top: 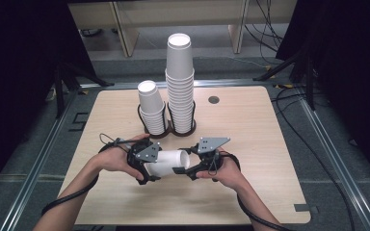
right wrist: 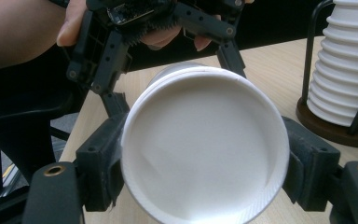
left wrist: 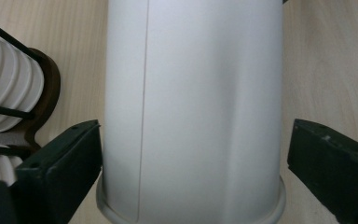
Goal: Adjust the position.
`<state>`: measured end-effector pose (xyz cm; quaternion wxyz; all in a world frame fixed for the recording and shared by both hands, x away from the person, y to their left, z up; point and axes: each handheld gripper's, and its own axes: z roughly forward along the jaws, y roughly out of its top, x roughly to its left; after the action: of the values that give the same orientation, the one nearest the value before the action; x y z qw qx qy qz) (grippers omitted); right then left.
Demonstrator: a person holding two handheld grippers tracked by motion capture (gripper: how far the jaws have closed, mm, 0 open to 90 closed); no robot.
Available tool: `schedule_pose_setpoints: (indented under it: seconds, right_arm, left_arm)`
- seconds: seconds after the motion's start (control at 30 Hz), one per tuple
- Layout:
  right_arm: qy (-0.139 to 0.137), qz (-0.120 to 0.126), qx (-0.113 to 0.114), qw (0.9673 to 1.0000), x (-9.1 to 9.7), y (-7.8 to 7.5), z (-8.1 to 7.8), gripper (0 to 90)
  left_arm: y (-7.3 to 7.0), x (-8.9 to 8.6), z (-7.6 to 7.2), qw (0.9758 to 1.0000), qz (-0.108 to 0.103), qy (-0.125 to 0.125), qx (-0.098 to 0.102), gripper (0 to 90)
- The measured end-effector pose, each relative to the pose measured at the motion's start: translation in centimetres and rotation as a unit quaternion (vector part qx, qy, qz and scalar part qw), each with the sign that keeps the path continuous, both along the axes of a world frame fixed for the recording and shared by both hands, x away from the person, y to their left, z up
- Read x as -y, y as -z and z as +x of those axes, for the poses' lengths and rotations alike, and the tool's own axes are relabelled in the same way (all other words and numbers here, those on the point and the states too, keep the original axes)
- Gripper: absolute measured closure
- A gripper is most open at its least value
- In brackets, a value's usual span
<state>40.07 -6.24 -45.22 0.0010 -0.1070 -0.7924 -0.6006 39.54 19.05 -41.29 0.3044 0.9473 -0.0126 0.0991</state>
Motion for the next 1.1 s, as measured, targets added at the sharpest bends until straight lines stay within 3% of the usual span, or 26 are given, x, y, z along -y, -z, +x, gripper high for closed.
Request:
schedule_pose_setpoints:
  seconds: [0.13, 0.17, 0.33, 0.37, 0.43, 0.5, 0.57, 0.63, 0.67, 0.73, 0.87, 0.9, 1.0, 1.1]
  right_arm:
    - [0.004, 0.003, 0.001, 1.0000, 0.3, 0.0, 0.0, 26.6]
    - [0.000, 0.011, 0.002, 0.9999, 0.2, 0.1, 0.1, 26.6]
    - [0.012, 0.021, -0.005, 0.9997, 0.5, 0.2, -0.2, 26.6]
    - [0.007, 0.019, 0.006, 0.9998, 0.6, 0.2, 0.0, 26.6]
    - [0.012, 0.022, 0.000, 0.9997, 0.7, 0.2, -0.1, 26.6]
    - [0.012, 0.024, -0.001, 0.9996, 1.0, 0.2, -0.1, 26.6]
    - [0.012, 0.029, -0.010, 0.9995, 1.1, 0.2, -0.1, 26.6]
    - [0.021, 0.037, 0.004, 0.9991, 1.0, 0.2, -0.1, 26.6]
    - [0.014, 0.034, -0.006, 0.9993, 1.1, 0.2, -0.1, 26.6]
    - [0.012, 0.036, 0.001, 0.9993, 1.1, 0.2, 0.0, 26.6]
    - [0.011, 0.038, 0.001, 0.9992, 1.1, 0.2, 0.0, 26.6]
    - [0.007, 0.046, 0.003, 0.9989, 1.1, 0.2, 0.1, 26.6]
    - [0.005, 0.050, -0.002, 0.9987, 1.0, 0.2, 0.1, 26.6]
    - [0.015, 0.039, 0.001, 0.9991, 1.2, 0.1, 0.0, 26.6]
  left_arm:
    - [0.0, -0.4, 0.0, 0.9995, -0.028, -0.010, -0.001, 0.0]
    - [-0.2, -0.5, 0.2, 0.9998, -0.021, 0.000, 0.006, 0.0]
    - [0.2, -1.1, 0.2, 0.9968, -0.076, -0.025, -0.002, 0.0]
    - [0.2, -1.2, 0.2, 0.9961, -0.084, -0.029, -0.001, 0.0]
    - [0.5, -1.4, 0.1, 0.9949, -0.095, -0.034, -0.001, 0.0]
    - [0.6, -1.6, 0.2, 0.9949, -0.094, -0.038, 0.004, 0.0]
    - [0.9, -1.6, 0.1, 0.9929, -0.110, -0.044, -0.009, 0.0]
    - [1.2, -1.7, 0.1, 0.9906, -0.127, -0.052, -0.007, 0.0]
    - [1.2, -1.8, 0.1, 0.9905, -0.126, -0.052, -0.010, 0.0]
    - [1.5, -1.8, 0.1, 0.9882, -0.142, -0.058, -0.012, 0.0]
    - [1.7, -1.8, 0.2, 0.9877, -0.144, -0.059, -0.013, 0.0]
    - [1.9, -1.7, 0.1, 0.9863, -0.152, -0.063, -0.014, 0.0]
    - [1.9, -1.7, 0.2, 0.9865, -0.150, -0.062, -0.019, 0.0]
    - [2.0, -1.6, 0.3, 0.9860, -0.155, -0.058, -0.023, 0.0]
